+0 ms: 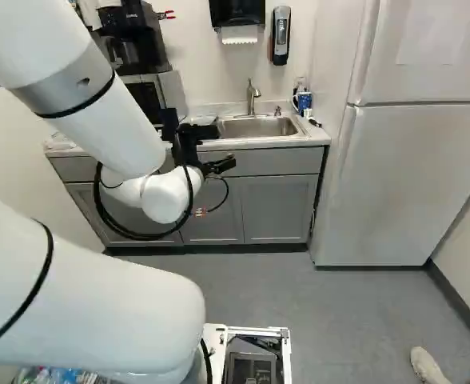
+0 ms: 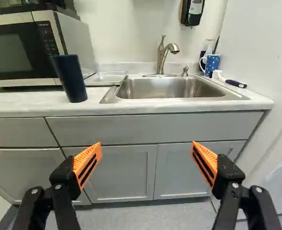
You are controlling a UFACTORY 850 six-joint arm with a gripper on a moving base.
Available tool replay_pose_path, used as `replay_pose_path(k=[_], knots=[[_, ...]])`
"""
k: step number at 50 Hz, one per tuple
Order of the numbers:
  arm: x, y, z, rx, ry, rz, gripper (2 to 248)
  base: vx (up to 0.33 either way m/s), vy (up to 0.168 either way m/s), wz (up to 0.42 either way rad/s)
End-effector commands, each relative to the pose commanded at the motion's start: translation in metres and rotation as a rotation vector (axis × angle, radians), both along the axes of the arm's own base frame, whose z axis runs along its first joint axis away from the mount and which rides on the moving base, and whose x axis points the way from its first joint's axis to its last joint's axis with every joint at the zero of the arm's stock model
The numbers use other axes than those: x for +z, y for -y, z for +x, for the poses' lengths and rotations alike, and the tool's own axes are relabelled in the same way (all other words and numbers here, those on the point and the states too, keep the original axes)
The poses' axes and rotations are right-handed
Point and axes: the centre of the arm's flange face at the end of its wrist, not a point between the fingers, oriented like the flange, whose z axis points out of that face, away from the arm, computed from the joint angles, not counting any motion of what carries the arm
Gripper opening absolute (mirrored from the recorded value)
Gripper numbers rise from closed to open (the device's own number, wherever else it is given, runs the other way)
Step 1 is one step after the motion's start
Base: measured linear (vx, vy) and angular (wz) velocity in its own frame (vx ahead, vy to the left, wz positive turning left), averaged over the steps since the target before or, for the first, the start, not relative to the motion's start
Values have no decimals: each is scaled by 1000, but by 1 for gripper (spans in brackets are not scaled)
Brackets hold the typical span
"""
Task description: Rinse the cup and place it in the tray
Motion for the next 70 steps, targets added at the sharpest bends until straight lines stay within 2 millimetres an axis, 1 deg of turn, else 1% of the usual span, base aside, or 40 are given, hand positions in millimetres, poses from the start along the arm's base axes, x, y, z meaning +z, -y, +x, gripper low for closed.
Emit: replay_pose_path(k=[24,70], knots=[[25,0,16,0,57,0,247,0,0,0],[75,0,62,0,154,0,247,0,0,0]])
